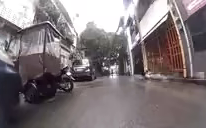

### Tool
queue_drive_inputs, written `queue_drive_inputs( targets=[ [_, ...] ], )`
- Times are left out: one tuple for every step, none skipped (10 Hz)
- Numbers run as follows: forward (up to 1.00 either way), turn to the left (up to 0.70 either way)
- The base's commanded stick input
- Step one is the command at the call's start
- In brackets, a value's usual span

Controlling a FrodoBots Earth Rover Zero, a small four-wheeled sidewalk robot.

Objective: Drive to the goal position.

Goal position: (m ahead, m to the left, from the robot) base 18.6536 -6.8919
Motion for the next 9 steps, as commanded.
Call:
queue_drive_inputs(
  targets=[
    [0.99,0.11],
    [0.99,0.00],
    [0.99,0.00],
    [0.99,0.00],
    [0.99,0.00],
    [0.99,-0.38],
    [0.99,-0.39],
    [0.99,-0.14],
    [0.99,0.00]
  ],
)
